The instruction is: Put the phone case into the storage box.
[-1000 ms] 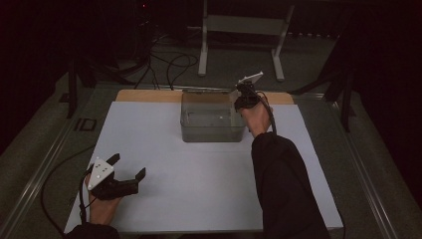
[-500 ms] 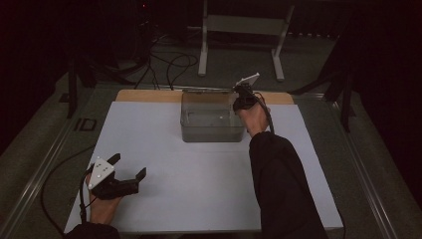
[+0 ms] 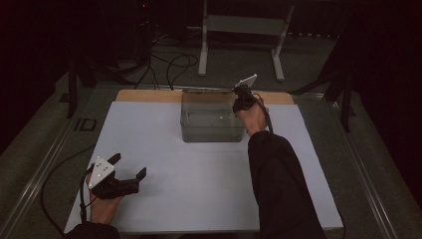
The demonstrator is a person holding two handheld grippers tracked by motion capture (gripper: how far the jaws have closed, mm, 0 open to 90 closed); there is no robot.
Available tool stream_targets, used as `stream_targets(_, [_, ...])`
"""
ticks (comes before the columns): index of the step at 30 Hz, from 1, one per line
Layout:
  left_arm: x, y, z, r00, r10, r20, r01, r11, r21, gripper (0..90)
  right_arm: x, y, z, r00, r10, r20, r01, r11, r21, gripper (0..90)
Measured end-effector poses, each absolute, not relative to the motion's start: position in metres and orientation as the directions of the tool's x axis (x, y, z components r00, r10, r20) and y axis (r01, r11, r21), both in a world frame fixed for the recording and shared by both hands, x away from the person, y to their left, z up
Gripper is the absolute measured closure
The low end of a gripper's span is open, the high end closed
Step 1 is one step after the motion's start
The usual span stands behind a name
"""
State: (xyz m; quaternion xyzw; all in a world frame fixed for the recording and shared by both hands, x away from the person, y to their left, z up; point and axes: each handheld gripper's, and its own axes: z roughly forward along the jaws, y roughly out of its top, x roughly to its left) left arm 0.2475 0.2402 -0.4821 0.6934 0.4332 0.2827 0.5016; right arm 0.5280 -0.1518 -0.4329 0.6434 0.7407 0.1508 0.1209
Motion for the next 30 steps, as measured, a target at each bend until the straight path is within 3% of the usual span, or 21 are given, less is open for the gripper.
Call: stream_targets(30, [0.248,0.241,-0.482,0.466,0.884,-0.044,0.315,-0.120,0.942,0.5,0.530,-0.133,-0.443,-0.081,0.988,-0.130,0.908,0.127,0.399,81.3])
